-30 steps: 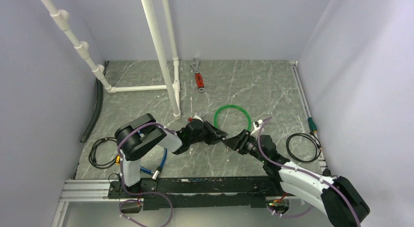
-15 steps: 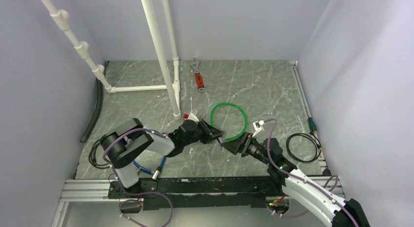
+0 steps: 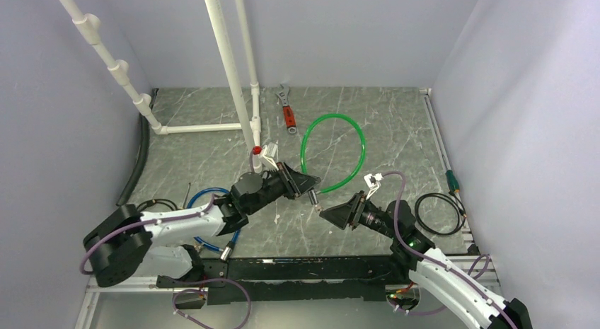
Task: Unlock with the key
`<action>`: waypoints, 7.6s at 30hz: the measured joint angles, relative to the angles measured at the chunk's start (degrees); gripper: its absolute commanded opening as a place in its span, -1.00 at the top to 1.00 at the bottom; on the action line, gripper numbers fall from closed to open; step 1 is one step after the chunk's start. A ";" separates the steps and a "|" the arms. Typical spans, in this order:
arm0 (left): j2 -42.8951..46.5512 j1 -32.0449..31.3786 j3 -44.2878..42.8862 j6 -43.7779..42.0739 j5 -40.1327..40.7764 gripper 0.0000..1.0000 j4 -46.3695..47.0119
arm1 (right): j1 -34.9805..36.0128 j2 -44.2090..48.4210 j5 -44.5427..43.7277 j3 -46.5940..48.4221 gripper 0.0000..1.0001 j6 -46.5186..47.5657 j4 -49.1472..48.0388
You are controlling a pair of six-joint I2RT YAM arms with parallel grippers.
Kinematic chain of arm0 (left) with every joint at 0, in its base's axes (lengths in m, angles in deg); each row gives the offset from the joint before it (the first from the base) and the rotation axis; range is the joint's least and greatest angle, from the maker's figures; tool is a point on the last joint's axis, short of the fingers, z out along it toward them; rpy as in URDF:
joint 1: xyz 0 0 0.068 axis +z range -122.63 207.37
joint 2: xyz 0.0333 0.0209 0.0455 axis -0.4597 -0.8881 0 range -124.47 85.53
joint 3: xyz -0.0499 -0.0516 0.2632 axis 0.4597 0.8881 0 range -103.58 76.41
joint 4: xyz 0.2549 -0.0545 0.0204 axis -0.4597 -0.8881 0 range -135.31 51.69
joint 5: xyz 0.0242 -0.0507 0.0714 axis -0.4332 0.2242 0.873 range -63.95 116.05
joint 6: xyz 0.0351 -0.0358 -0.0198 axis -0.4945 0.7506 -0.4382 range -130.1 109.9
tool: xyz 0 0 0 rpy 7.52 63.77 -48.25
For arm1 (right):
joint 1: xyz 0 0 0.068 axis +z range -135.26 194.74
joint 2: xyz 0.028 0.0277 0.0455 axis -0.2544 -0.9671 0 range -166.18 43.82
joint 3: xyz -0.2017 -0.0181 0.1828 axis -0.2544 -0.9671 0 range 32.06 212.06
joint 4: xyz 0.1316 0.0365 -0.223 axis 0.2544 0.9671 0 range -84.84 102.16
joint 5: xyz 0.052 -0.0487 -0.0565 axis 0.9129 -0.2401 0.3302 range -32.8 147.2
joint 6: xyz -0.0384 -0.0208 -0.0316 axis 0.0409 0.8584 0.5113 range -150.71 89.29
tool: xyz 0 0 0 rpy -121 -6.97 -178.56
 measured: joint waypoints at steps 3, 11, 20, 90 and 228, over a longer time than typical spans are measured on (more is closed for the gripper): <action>4.09 -0.68 -0.31 -3.63 1.18 1.00 -2.36 | 0.00 -0.83 1.44 0.04 -0.24 -0.15 -2.23; 7.21 -0.98 -0.74 -8.22 2.82 1.00 -7.13 | 0.00 -1.40 6.62 0.79 -0.14 -0.46 -10.88; 7.21 -0.98 -0.79 -8.63 3.19 1.00 -8.31 | 0.00 -2.91 7.50 1.07 -0.03 -1.64 -17.86; 5.38 -4.44 -3.93 -9.31 19.10 1.00 -12.37 | 16.68 -20.52 -22.25 25.88 1.00 10.14 17.66; 15.45 -4.90 3.28 -2.95 18.58 1.00 0.83 | 10.01 -21.84 -1.57 31.89 1.00 20.35 12.39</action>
